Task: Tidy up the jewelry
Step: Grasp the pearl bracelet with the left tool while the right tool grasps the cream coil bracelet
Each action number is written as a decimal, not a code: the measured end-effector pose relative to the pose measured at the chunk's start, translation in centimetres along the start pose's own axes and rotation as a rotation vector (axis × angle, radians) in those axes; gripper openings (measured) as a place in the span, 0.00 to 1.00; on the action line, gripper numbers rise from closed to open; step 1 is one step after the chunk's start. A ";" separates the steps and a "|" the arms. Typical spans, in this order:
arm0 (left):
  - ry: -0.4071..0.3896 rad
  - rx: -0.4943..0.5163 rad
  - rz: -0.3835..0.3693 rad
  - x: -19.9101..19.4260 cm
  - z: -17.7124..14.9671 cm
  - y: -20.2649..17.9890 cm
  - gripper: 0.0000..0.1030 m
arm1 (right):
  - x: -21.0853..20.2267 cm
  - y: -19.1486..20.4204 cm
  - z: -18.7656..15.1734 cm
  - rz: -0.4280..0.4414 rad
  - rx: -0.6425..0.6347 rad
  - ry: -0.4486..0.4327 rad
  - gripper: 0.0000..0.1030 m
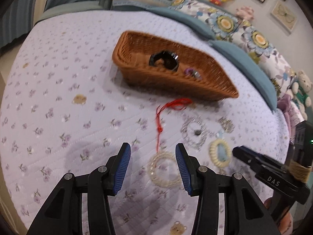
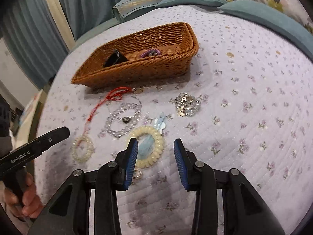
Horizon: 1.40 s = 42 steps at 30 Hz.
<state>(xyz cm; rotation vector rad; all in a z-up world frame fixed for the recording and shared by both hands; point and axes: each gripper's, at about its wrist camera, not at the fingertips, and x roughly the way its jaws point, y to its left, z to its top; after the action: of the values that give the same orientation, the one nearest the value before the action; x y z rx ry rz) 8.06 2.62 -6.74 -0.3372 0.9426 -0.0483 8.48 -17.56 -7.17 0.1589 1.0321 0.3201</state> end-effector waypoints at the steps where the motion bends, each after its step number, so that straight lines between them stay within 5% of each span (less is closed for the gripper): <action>1: 0.017 -0.007 0.001 0.3 -0.2 0.2 0.48 | 0.2 -0.1 -0.1 -0.011 -0.002 0.002 0.40; 18: 0.062 0.147 0.148 2.1 -2.2 -1.8 0.39 | 2.7 1.2 0.2 -0.069 -0.076 0.041 0.35; 23: 0.062 0.183 0.174 2.4 -2.3 -2.2 0.31 | 3.0 1.4 0.2 -0.056 -0.089 0.045 0.15; 25: 0.059 0.201 0.182 2.4 -2.3 -2.6 0.18 | 2.9 1.4 0.2 -0.042 -0.088 0.043 0.14; 27: 0.059 0.206 0.180 2.4 -2.4 -2.6 0.10 | 2.8 1.4 0.2 -0.031 -0.085 0.041 0.13; 42: -0.056 0.089 0.019 -1.2 -0.6 -1.1 0.10 | -1.0 2.0 0.8 0.055 -0.074 -0.083 0.13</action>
<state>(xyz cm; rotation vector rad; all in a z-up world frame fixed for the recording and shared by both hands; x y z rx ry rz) 7.00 1.62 -5.80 -0.2467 0.8849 -0.0630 8.31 -15.94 -5.41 0.1328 0.9333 0.3984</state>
